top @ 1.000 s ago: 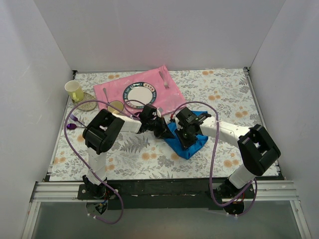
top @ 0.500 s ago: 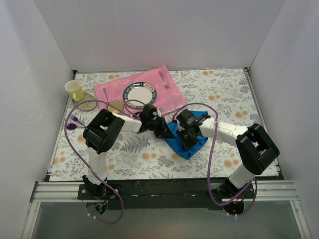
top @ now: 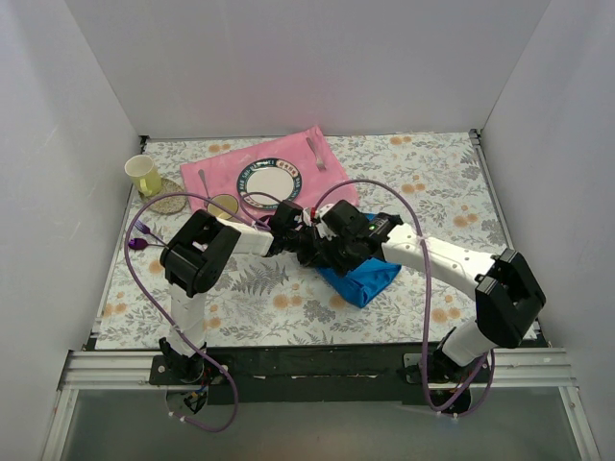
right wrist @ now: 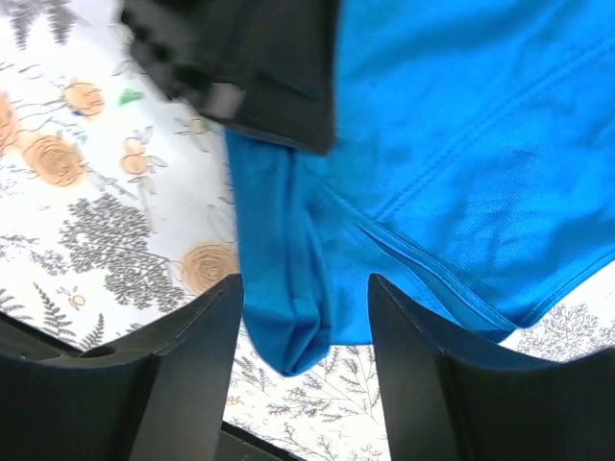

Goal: Fold the napkin, place the utensils inside, and roll it up
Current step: Roll the napkin with the utensil

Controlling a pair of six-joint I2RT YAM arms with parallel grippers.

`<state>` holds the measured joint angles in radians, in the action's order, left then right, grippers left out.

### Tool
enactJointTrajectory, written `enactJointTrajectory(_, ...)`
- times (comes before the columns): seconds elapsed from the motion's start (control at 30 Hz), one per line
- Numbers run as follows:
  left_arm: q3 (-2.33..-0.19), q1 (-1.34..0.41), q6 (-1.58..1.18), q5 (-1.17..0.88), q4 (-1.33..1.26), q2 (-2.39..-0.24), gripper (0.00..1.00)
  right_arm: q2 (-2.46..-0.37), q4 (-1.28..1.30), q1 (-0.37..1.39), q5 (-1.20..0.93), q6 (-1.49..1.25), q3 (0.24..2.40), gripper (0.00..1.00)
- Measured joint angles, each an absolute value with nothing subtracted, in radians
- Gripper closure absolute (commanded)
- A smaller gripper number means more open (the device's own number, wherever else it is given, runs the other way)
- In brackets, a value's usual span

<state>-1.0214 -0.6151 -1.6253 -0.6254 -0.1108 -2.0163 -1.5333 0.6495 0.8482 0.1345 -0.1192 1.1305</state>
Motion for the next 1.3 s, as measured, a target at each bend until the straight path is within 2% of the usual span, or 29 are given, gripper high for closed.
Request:
enactJointTrajectory(0.23,-1.022,-0.615,-1.619,-0.627,-0.11,-2.017,1.0,-1.597,0.64,1.004,0.213,-0.105,1.172,0.32)
enactJointTrajectory(0.57,-1.024,-0.611,-1.616,-0.643,-0.108,-2.021,1.0,-1.757,0.645,1.121,0.417,-0.092,1.174,0.33)
enactJointTrajectory(1.17,-1.03,-0.609,-1.611,-0.649,-0.101,-2.025,1.0,-1.769,0.5,1.084,0.495,-0.075,1.084,0.47)
enactJointTrajectory(1.3,-1.03,-0.609,-1.611,-0.649,-0.101,-2.025,1.0,-1.739,0.446,1.052,0.459,-0.081,1.042,0.59)
